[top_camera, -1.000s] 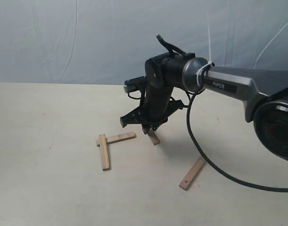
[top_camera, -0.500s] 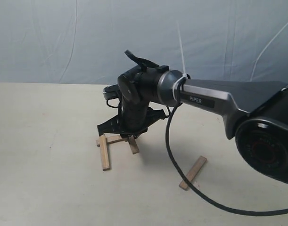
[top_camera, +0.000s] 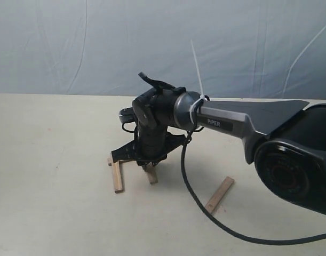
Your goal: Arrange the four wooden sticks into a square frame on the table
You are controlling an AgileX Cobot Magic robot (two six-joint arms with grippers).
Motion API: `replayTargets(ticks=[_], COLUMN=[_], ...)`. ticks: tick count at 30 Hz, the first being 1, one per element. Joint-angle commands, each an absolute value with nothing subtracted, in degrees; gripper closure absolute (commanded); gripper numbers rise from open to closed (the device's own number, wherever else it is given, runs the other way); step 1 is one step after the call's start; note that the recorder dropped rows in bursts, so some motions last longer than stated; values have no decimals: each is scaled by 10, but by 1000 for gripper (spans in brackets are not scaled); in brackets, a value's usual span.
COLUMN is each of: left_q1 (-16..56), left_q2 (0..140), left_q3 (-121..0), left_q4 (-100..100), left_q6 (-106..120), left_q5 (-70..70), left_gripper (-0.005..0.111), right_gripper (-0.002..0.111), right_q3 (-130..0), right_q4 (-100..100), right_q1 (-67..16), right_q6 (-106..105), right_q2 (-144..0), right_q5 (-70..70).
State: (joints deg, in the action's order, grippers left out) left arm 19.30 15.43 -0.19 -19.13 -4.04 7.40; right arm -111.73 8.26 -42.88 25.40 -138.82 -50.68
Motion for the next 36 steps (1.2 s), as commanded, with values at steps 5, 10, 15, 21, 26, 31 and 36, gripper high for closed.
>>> replayTargets(ticks=[5, 10, 15, 21, 26, 31, 36], left_q1=[190, 190, 190, 190, 190, 190, 190], left_q2=[156, 156, 156, 156, 156, 156, 156], left_q3=[0, 0, 0, 0, 0, 0, 0], left_q4=[-194, -194, -194, -194, -194, -194, -194], left_q6=[-42, -42, -42, -42, -42, -42, -42], left_q5=[72, 72, 72, 72, 72, 73, 72], left_gripper=[107, 107, 107, 107, 107, 107, 107], right_gripper=[108, 108, 108, 108, 108, 108, 108], right_q3=[-1117, -1094, -1003, -909, -859, -823, -806], right_q4=[85, 62, 13, -6, -4, -6, 14], right_q1=[-410, -379, -330, -292, -274, -273, -273], right_q6=[161, 28, -73, -140, -152, -158, -174], right_q2=[-1319, -1270, -1216, -1183, -1179, -1179, -1185], right_q5=[-536, -593, -581, -542, -497, -450, -431])
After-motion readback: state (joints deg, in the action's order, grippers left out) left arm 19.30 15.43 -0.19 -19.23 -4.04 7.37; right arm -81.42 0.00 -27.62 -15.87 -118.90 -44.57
